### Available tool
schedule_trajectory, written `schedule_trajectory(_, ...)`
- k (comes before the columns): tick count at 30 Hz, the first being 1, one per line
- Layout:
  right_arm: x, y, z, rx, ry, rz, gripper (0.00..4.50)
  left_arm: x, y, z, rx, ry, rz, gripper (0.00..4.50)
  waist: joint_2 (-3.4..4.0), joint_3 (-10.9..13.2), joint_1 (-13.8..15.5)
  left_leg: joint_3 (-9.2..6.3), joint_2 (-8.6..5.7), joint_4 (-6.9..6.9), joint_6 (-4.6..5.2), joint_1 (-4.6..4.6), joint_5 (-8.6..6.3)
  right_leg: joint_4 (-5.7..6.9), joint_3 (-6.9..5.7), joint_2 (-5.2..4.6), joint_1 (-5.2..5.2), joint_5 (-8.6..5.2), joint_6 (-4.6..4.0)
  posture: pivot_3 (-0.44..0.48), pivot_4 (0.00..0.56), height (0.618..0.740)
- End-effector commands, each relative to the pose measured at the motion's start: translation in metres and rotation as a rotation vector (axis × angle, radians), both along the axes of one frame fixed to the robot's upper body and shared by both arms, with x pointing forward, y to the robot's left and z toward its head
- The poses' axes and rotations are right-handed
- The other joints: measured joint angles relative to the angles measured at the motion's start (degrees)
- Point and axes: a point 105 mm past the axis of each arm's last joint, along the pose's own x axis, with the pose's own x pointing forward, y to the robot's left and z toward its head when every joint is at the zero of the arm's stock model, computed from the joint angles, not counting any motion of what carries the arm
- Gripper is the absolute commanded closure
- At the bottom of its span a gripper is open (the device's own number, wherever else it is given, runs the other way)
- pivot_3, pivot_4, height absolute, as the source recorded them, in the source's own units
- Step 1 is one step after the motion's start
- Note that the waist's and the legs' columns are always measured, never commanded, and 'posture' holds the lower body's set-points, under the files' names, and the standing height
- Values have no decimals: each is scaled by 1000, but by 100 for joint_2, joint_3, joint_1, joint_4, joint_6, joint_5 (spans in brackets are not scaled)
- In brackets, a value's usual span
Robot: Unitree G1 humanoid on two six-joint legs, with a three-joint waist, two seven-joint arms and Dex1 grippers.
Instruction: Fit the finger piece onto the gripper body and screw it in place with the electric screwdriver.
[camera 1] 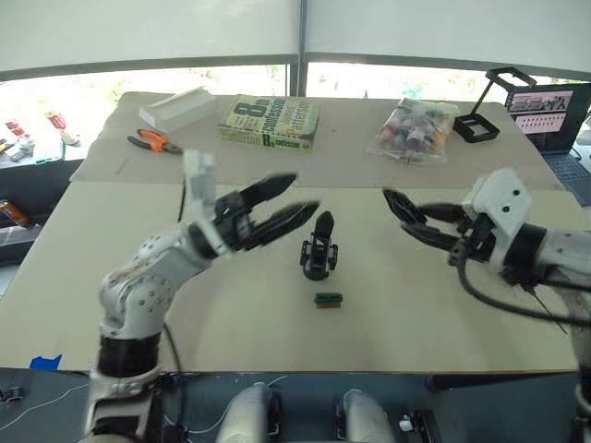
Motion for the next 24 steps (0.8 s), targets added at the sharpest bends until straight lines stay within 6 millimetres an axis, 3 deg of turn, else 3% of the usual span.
schedule_trajectory(1, -10, 23, 24, -24, -243, -30, 3379, 6, -20, 13, -58, 31, 2, 0, 0, 0, 5, 1, -2, 0, 0, 1, 0, 0, 0, 1, 1, 0, 0, 0, 150, 740)
schedule_trajectory(5, -9, 41, 22, -11, -286, -23, 3379, 10, -36, 17, -125, 87, -30, 0, -1, 0, -25, 10, -2, -1, -4, 3, 4, -3, 0, 10, 1, -1, 1, 0, 150, 740)
schedule_trajectory(10, -8, 43, 20, -15, -304, -42, 3379, 11, -38, 20, -138, 72, -22, 0, 0, 0, -25, 10, 1, -2, -10, 2, 9, -3, -1, 16, -3, -3, -1, 0, 150, 740)
schedule_trajectory(13, -8, 41, 19, -20, -309, -50, 3379, 9, -37, 19, -139, 77, -37, 823, -1, 0, -24, 10, 1, -2, -10, 2, 9, -5, 0, 16, -2, -3, -1, 0, 150, 740)
schedule_trajectory(20, -7, 38, 15, -23, -280, -51, 3379, 4, -40, 23, -176, 65, -61, 4275, -1, 0, -20, 10, 1, -3, -10, 2, 9, -5, 0, 16, -2, -3, -1, 0, 150, 740)
schedule_trajectory(22, -8, 37, 13, -16, -254, -42, 3379, 4, -40, 23, -179, 61, -62, 4439, -1, 0, -19, 9, 0, -3, -9, 1, 9, -7, 0, 16, -1, -3, -1, 0, 150, 740)
schedule_trajectory(24, -11, 35, 15, -17, -251, -32, 2337, 3, -40, 24, -178, 51, -76, 4500, -1, 0, -20, 9, 1, -3, -9, 1, 9, -7, 0, 16, -1, -3, -1, 0, 150, 740)
